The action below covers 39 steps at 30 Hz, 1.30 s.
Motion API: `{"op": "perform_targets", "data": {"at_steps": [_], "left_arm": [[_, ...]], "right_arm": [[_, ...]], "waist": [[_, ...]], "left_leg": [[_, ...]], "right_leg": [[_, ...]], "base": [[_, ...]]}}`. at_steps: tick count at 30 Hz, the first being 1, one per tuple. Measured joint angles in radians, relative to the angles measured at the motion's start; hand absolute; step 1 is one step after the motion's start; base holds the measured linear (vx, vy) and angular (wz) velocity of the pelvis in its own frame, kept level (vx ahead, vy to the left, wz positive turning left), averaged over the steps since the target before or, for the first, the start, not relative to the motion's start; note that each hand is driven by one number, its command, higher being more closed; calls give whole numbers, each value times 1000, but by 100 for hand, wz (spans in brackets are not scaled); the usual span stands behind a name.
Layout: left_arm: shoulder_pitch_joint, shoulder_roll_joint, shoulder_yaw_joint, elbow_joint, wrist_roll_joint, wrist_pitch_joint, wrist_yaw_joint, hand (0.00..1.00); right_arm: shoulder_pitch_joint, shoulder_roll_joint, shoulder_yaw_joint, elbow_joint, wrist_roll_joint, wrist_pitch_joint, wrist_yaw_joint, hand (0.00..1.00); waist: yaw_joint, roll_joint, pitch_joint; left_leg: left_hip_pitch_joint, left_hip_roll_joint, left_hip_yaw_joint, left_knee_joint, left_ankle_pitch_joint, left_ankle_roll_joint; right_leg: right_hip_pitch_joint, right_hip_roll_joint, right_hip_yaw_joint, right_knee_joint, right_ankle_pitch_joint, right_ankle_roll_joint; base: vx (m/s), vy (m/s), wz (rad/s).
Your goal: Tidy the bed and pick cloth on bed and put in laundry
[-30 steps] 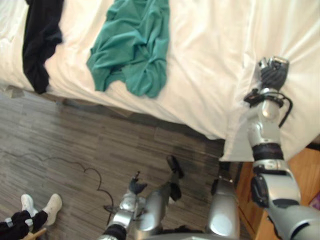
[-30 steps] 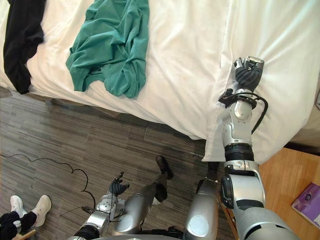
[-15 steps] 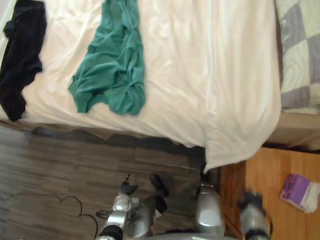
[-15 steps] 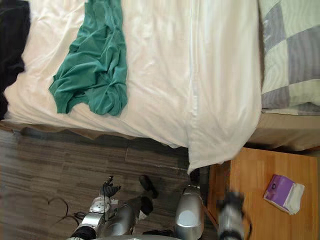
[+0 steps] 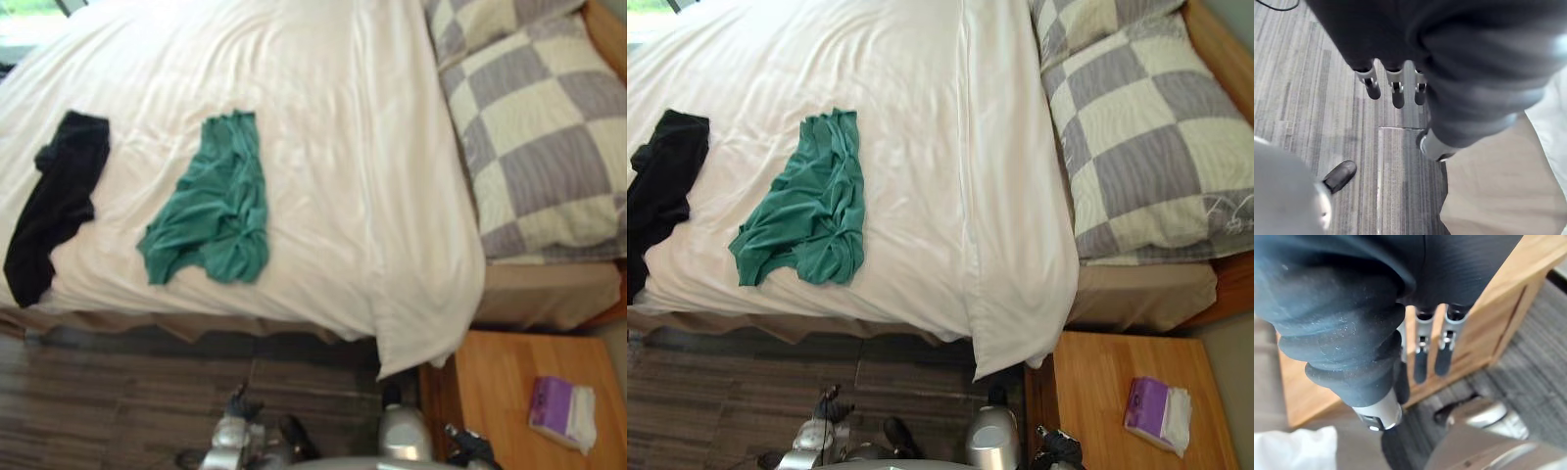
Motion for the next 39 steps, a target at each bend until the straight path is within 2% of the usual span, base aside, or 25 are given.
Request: {"op": "perform_targets", "data": {"at_steps": [2, 5, 7, 9, 11, 12, 15, 16, 17, 18, 19, 21, 22, 23, 24, 25, 26, 27, 28, 29, 30, 33, 34, 36, 39], "left_arm": [[0, -5, 40, -2, -5, -1, -10, 0], [2, -26, 86, -11, -21, -1, -7, 0], [4, -43, 106, -8, -45, -1, -5, 0], [4, -44, 110, -7, -52, -3, -6, 0], [1, -44, 118, -12, -52, -5, -5, 0], [3, -43, 113, -17, -52, -8, -5, 0], [4, -33, 97, -27, -59, -20, -3, 0], [4, -31, 91, -27, -61, -23, -2, 0], [3, -18, 76, -35, -61, -26, -2, 0], [3, 32, 61, -40, -61, -27, -1, 0], [3, 58, 61, -57, -60, -31, 19, 0], [-5, 67, 36, -41, -60, -33, 21, 0], [-22, 59, 11, -28, -59, -28, 23, 0], [-29, 50, -6, -27, -59, -29, 27, 0], [-50, 29, -15, -28, -59, -29, 39, 0], [-58, 18, -32, -34, -58, -29, 43, 0], [-66, 18, -76, -39, -54, -29, 45, 0], [-75, 18, -92, -40, -51, -29, 45, 0], [-103, 12, -128, -51, -49, -29, 41, 0], [-118, -1, -147, -59, -49, -29, 38, 0], [-142, -18, -157, -55, -41, -29, 36, 0], [-136, -44, -173, -54, -13, -26, 33, 0], [-121, -45, -173, -54, -3, -27, 33, 0], [-108, -47, -172, -63, -2, -28, 33, 0], [-78, -69, -165, -82, -32, -29, 33, 0]], "right_arm": [[-1, 6, 11, 4, -17, 1, 2, 0], [9, -22, 15, 27, -20, 1, 1, 0], [14, -22, -10, 35, -10, 2, -1, 0], [19, -25, -26, 37, 0, 3, -3, 0], [20, -24, -24, 39, 0, 3, -2, 0], [23, -25, -20, 39, -1, 3, -2, 0], [35, -39, 3, 56, -16, 1, -2, 0], [37, -44, 14, 62, -21, 1, -2, 0], [36, -46, 22, 70, -22, -3, -5, 0], [37, -19, 27, 90, -22, -5, -6, 0], [44, -18, 43, 107, -32, -6, -4, 0], [42, -20, 84, 109, -81, -7, -1, 0], [23, -24, 96, 108, -102, -5, -11, 0], [14, -44, 109, 109, -108, -5, -22, 0], [1, -72, 147, 109, -129, -4, -24, 0], [-1, -81, 216, 104, -156, -5, -22, 0], [-3, -80, 275, 76, -185, -6, -23, 0], [-3, -76, 295, 63, -192, -7, -23, 0], [-1, -71, 323, 32, -212, -12, -19, 0], [-2, -74, 350, 14, -219, -17, -7, 0], [-12, -80, 363, 5, -219, -20, 3, 0], [-36, -92, 365, 2, -219, -24, 18, 0], [-39, -87, 365, 3, -218, -24, 17, 0], [-52, -85, 367, 10, -216, -30, 17, 0], [-85, -113, 361, 41, -202, -27, 12, 0]], "waist": [[17, 7, -4], [28, 25, -9], [29, 29, -12], [28, 40, -19], [19, 35, -19], [2, 29, -19], [4, 21, -23], [6, 22, -24], [6, 15, -26], [8, -33, -47], [8, -64, -88], [8, -68, -90], [26, -77, -96], [43, -72, -95], [57, -63, -89], [58, -51, -89], [55, -37, -90], [53, -34, -90], [51, -29, -88], [54, -24, -82], [62, -35, -68], [60, -13, -40], [70, -19, -34], [88, -23, -24], [93, -3, 22]], "left_leg": [[-74, 85, 8, 261, -106, -21], [-150, 184, 12, 554, -124, -32], [-157, 221, 58, 630, -133, -40], [-160, 245, 57, 626, -165, -10], [-191, 287, -17, 582, -166, -7], [-238, 322, -129, 525, -164, -11], [-316, 352, -400, 408, -157, -7], [-320, 352, -444, 390, -156, -7], [-329, 337, -487, 408, -104, -135], [-380, 280, -473, 533, -180, -165], [-464, 283, -502, 692, -266, -179], [-484, 264, -480, 784, -333, -174], [-463, 245, -424, 784, -346, -157], [-436, 246, -372, 760, -343, -131], [-375, 232, -323, 694, -321, -98], [-312, 212, -309, 607, -291, -79], [-251, 184, -304, 481, -237, -60], [-236, 168, -305, 432, -212, -53], [-210, 127, -310, 337, -157, -34], [-198, 96, -323, 290, -135, -23], [-170, 46, -335, 266, -125, -18], [-104, 11, -350, 251, -122, -12], [-93, 0, -355, 276, -127, -4], [-227, 2, -363, 518, -132, 2], [-368, 54, -364, 816, -104, -67]], "right_leg": [[17, 10, 23, -8, -12, 6], [56, 9, 58, -9, -8, 16], [63, -6, 79, -16, -6, 19], [64, -18, 95, -27, -5, 28], [62, -53, 99, -36, -15, 46], [44, -92, 96, -5, -39, 81], [10, -188, 111, 70, -79, 151], [12, -201, 116, 69, -79, 152], [15, -227, 128, 56, -80, 152], [32, -283, 159, 19, -73, 152], [12, -276, 154, 5, 40, 129], [2, -307, 153, -18, 191, 125], [-41, -331, 105, -29, 338, -1], [-78, -337, 49, -7, 398, -101], [-138, -318, -49, 170, 259, -127], [-141, -236, -94, 284, 104, -17], [-137, -90, -96, 353, -39, 12], [-137, -36, -97, 362, -81, 21], [-134, 71, -108, 332, -136, 12], [-106, 132, -132, 234, -142, -15], [-31, 143, -195, 115, -127, -84], [54, 115, -206, 89, -139, -106], [87, 106, -205, 76, -148, -105], [77, 80, -200, 75, -165, -84], [87, 56, -195, 107, -174, -82]], "base": [[96, -82, -32], [108, -78, -41], [166, 113, -31], [114, 125, -15], [83, 169, 19], [85, 309, 41], [141, 495, 24], [218, 731, 3], [166, 538, -8], [286, 723, -16], [247, 602, -23], [198, 589, -45], [269, 769, -71], [234, 630, -91], [234, 509, -75], [204, 358, -46], [239, 404, -3], [224, 317, 43], [138, 144, 67], [172, 152, 81], [149, 130, 58], [137, 101, 38], [43, 44, 14], [19, 54, 14], [5, 127, -9]]}}
